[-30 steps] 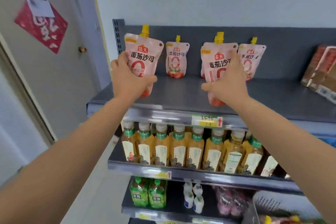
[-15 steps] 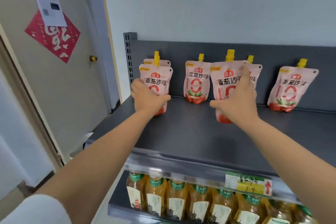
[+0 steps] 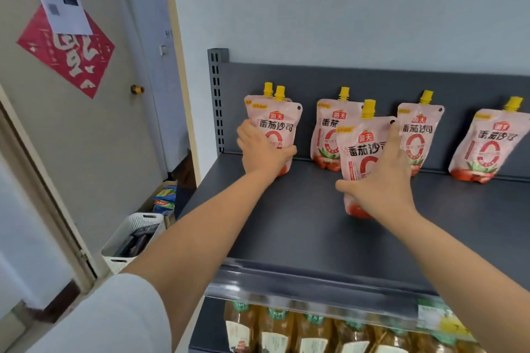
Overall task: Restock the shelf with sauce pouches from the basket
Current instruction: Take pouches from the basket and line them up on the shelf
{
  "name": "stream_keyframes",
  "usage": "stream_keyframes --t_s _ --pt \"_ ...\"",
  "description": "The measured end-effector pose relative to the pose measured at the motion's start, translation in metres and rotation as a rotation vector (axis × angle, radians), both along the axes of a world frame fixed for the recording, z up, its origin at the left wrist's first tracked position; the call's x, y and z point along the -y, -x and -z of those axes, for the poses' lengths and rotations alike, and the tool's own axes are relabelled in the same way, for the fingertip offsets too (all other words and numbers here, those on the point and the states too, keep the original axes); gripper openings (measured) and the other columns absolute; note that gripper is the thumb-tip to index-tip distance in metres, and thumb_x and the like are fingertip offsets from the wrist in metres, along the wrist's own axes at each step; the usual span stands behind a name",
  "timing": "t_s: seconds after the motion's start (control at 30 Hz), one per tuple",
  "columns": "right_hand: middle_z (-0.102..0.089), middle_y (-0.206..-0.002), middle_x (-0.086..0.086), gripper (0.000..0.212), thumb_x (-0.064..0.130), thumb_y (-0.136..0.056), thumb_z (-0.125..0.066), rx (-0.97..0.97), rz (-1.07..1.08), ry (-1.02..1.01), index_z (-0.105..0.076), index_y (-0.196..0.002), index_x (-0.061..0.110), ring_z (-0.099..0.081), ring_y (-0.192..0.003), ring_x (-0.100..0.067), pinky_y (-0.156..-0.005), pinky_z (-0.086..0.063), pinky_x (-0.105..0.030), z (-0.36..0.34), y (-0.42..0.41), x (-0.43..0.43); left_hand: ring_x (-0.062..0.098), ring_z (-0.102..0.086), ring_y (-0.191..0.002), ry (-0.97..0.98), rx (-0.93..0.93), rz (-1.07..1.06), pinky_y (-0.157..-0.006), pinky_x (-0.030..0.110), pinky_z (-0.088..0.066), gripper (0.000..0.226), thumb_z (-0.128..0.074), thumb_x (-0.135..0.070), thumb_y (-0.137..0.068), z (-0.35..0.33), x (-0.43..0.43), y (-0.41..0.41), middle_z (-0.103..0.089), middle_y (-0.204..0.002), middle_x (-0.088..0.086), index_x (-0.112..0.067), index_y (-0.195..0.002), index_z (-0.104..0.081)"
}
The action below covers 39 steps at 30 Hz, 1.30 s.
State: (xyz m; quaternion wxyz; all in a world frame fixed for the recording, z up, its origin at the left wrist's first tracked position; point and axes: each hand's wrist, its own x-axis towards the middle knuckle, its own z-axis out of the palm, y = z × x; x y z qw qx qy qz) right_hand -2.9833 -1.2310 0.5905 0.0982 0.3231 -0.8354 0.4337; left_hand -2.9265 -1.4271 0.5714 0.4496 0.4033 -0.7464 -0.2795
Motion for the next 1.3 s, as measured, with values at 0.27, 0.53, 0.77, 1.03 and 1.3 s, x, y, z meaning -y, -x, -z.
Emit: stream_keyframes --t_s 0.27,0.53,0.77,1.03,1.3 --pt "-0.029 -0.145 -0.012 0.135 0.021 -0.059 -0.088 0.011 -0.005 -0.008 0.010 -0.152 0.025 -0.028 -0.134 -0.032 -0.105 -0.034 -0.049 0.007 -0.023 0.023 0.026 -0.039 -0.120 -0.003 -0.008 -0.001 -0.084 0.035 -0.046 0.097 -0.086 -0.043 -0.058 0.002 0.007 -0.018 -0.035 -0.128 0.008 -0.010 -0.129 -0.029" --pt "-0.019 -0.146 -0.013 0.138 0.024 -0.062 -0.088 0.014 0.001 0.035 0.017 -0.150 0.021 -0.022 -0.135 -0.031 -0.108 -0.030 -0.043 0.009 -0.049 0.047 0.031 -0.008 -0.146 -0.115 0.310 -0.057 -0.114 0.050 -0.018 0.135 -0.084 -0.051 -0.060 -0.020 0.003 -0.043 -0.007 -0.157 0.013 -0.009 -0.150 0.008" --pt "-0.018 -0.146 -0.014 0.137 0.028 -0.063 -0.088 0.024 -0.047 0.143 0.016 -0.151 0.019 -0.020 -0.137 -0.029 -0.108 -0.030 -0.041 0.006 -0.073 0.082 0.020 -0.047 -0.120 0.196 0.367 0.418 -0.097 0.030 -0.042 0.110 -0.085 -0.041 -0.060 -0.024 0.005 -0.107 -0.047 -0.128 -0.003 -0.017 -0.142 -0.017" --pt "-0.022 -0.143 -0.014 0.137 0.033 -0.061 -0.088 0.007 -0.044 0.199 0.013 -0.152 0.014 -0.025 -0.133 -0.031 -0.105 -0.033 -0.039 0.005 -0.100 0.126 0.011 -0.062 -0.108 -0.049 0.230 0.889 -0.091 0.032 -0.052 0.089 -0.085 -0.010 -0.066 -0.005 0.034 -0.118 -0.061 -0.121 -0.011 -0.023 -0.139 -0.036" --pt "-0.020 -0.152 -0.003 0.126 0.029 -0.065 -0.087 -0.018 -0.200 0.158 0.003 -0.153 0.019 -0.022 -0.137 -0.008 -0.111 -0.026 -0.027 0.015 -0.086 0.098 0.010 -0.059 -0.113 -0.044 0.270 0.909 -0.096 0.036 -0.052 0.085 -0.084 -0.019 -0.071 0.000 0.058 -0.117 -0.059 -0.127 -0.009 -0.026 -0.141 -0.036"
